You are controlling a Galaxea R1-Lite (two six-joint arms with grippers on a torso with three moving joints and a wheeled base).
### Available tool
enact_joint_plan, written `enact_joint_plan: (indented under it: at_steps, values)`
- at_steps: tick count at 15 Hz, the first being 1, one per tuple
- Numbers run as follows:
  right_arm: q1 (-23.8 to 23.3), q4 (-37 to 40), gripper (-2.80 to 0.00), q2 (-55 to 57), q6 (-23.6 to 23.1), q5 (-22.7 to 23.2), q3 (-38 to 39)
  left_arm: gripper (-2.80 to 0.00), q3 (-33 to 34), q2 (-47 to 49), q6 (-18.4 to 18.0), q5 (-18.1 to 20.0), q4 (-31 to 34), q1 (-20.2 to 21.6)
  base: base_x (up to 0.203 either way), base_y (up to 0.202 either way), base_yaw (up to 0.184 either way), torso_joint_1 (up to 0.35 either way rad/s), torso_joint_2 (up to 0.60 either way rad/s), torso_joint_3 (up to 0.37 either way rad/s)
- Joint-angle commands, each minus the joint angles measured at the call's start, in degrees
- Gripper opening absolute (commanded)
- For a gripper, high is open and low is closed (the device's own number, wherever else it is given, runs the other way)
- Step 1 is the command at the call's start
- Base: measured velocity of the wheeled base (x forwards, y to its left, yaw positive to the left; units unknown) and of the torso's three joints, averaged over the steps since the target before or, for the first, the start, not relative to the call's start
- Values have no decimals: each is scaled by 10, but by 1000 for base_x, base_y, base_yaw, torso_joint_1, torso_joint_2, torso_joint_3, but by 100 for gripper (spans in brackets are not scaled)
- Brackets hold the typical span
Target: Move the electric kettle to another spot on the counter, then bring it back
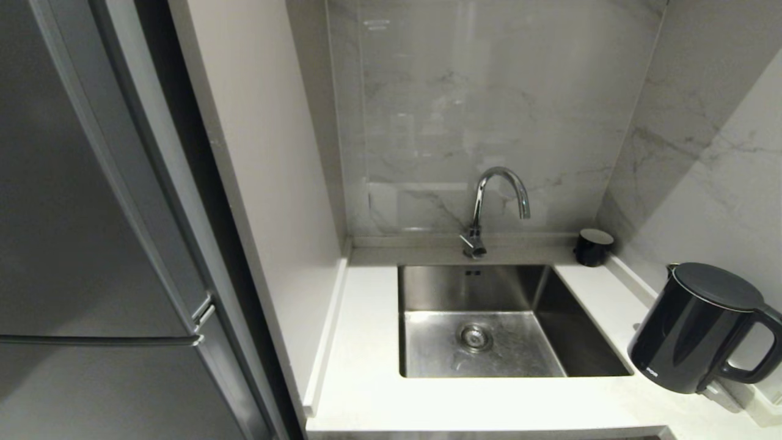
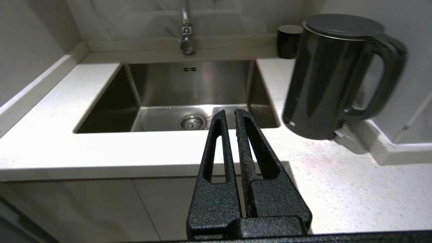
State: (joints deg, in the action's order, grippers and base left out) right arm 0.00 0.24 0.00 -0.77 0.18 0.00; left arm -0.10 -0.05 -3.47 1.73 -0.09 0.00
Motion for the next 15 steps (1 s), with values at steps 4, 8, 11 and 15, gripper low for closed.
enact_joint_plan:
  at_steps: [4,8,11,15]
  values:
    - [0,-1,-280,0,0,0,0,-280,0,1,0,0,0,0,0,0,0,0,0,0]
    - [0,0,-280,0,0,0,0,-280,0,1,0,0,0,0,0,0,0,0,0,0]
    - [0,0,-280,0,0,0,0,-280,0,1,0,0,0,-1,0,0,0,0,0,0]
    - [0,0,-280,1,2,0,0,-280,0,1,0,0,1,-1,0,0,0,-66,158,83]
